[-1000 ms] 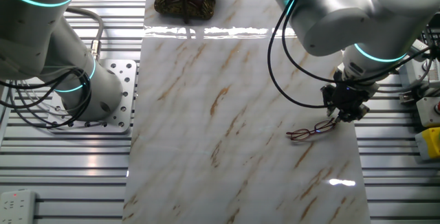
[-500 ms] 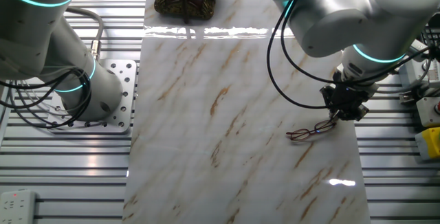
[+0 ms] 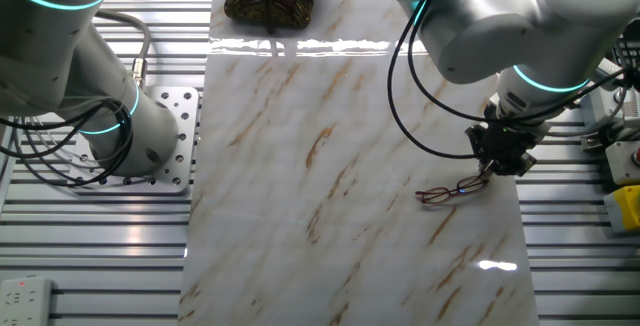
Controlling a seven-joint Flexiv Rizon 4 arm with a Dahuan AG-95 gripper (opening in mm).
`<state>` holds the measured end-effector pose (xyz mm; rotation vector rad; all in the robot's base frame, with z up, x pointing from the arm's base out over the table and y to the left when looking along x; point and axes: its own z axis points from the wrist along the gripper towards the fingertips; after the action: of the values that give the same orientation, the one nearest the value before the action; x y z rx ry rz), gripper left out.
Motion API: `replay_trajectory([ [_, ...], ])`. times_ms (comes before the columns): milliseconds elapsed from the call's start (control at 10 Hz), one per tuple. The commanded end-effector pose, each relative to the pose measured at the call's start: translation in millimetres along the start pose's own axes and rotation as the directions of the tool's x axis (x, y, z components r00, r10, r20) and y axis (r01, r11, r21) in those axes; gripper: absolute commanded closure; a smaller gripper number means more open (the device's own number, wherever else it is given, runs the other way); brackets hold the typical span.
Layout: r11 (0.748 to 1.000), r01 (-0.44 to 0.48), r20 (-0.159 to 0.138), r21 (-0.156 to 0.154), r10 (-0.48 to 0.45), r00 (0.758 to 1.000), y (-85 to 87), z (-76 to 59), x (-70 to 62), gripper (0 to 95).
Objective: Unfold the leg of the glasses (with one hand)
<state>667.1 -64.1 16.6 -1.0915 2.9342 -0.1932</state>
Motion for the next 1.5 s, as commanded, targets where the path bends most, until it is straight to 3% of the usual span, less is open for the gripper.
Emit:
replay_trajectory([
  [100,1.0,-0.003,0.0,-0.003,0.003,1.0,-0.6,-3.9,-0.4,95.0],
  [700,0.999,-0.031,0.016,-0.005,0.031,0.999,-3.1,-21.9,-0.1,95.0],
  [1300,0.996,-0.085,0.102,-0.004,0.085,0.991,-3.7,-45.6,0.1,95.0],
  [1500,0.996,-0.093,0.103,-0.003,0.093,0.99,-3.3,-51.7,0.2,95.0],
])
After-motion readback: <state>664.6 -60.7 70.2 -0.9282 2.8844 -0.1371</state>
